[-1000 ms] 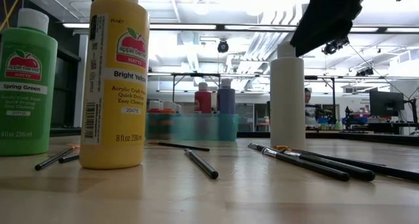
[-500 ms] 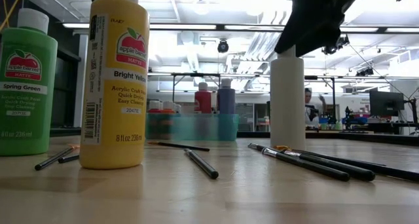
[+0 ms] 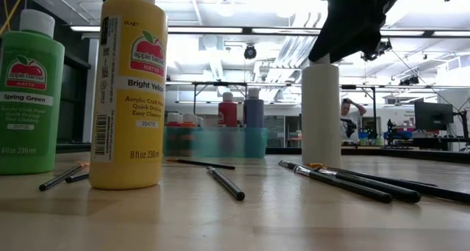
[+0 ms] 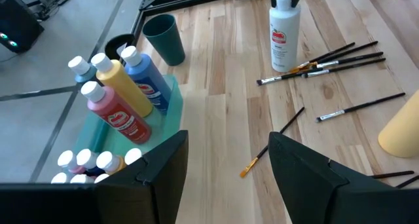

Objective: Pick & Place Paint Supplies
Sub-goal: Put the white paint bottle into the green bin

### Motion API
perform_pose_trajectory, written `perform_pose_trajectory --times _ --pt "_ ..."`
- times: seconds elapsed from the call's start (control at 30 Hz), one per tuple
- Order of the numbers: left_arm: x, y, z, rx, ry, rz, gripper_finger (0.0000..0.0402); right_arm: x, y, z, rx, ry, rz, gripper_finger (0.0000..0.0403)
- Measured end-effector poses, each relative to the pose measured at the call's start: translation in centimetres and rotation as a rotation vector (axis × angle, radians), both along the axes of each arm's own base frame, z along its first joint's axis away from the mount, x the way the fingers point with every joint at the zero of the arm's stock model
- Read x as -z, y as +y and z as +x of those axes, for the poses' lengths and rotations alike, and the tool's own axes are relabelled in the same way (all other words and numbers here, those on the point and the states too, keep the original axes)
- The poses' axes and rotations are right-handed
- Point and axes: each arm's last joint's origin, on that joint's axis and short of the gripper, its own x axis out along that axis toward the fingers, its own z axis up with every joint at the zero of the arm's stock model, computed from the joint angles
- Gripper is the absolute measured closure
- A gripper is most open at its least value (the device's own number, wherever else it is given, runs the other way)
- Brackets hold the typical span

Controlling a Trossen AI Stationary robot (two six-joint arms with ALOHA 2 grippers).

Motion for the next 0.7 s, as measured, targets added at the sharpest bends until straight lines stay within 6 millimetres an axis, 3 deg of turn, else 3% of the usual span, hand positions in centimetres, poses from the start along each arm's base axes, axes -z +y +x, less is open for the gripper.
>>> perform_pose_trajectory --times 0.2,0.4,0.7 --pt "0.0 0.0 0.0 0.0 0.0 0.0 0.0195 -0.3 -0.1 0.4 0.009 -0.045 0.022 0.0287" --pt "0.0 0.0 0.0 0.001 0.0 -0.001 0.0195 -0.8 -1.5 0.5 0.077 -0.078 0.046 0.0287" --pt "0.0 0.0 0.0 0.001 0.0 -0.001 0.0195 -6.1 -5.5 2.2 0.089 -0.193 -0.042 0.0287"
